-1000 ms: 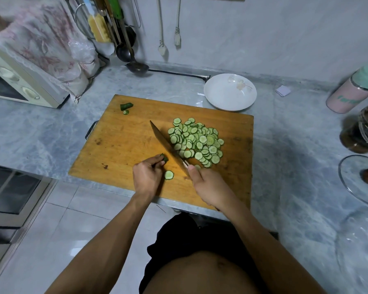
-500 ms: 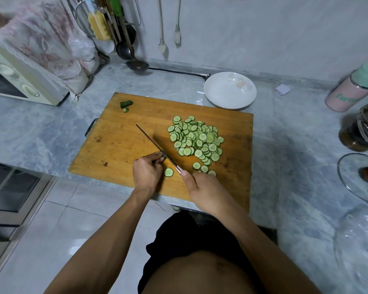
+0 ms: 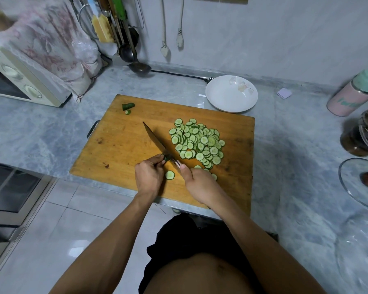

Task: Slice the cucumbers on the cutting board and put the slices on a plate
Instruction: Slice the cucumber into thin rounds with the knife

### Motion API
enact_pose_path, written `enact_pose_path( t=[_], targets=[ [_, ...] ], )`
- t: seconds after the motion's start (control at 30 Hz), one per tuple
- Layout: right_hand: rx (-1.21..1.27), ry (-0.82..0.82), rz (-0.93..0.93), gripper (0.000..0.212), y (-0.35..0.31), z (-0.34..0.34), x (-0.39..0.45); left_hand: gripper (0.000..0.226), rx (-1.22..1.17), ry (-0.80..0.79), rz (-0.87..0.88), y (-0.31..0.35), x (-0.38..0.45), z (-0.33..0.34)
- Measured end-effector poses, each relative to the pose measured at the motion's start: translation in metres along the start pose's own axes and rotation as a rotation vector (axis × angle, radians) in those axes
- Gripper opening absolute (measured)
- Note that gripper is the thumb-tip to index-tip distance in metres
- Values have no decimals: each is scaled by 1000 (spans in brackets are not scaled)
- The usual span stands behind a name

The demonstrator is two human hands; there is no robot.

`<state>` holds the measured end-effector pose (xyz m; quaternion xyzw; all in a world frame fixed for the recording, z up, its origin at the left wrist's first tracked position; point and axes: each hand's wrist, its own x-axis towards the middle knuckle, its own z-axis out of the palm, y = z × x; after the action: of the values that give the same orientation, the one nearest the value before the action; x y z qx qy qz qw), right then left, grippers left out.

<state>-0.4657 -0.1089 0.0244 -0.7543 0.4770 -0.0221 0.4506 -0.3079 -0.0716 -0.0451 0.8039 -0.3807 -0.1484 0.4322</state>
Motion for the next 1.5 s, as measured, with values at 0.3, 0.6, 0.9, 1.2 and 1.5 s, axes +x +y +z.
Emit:
enact_pose_path(
  t=[0.3,0.6,0.9,1.2,1.5],
  targets=[
    [134,63,50,67,20,-21,-10,23,62,-30,48,2,2,0],
    [93,45,-48,56,15,-21,-22,20,63,-52,34,0,7,10],
    [-1,47,-81,56,8,-13,-27,25,41,-38,-22,1,6,12],
    [-57,36,-87,58,10,-11,-25,31,-7,-25,-60,1,4,14],
    [20,0,-7,65,-1,-8,-3,27,29,-22,12,-1,4,15]
  ],
)
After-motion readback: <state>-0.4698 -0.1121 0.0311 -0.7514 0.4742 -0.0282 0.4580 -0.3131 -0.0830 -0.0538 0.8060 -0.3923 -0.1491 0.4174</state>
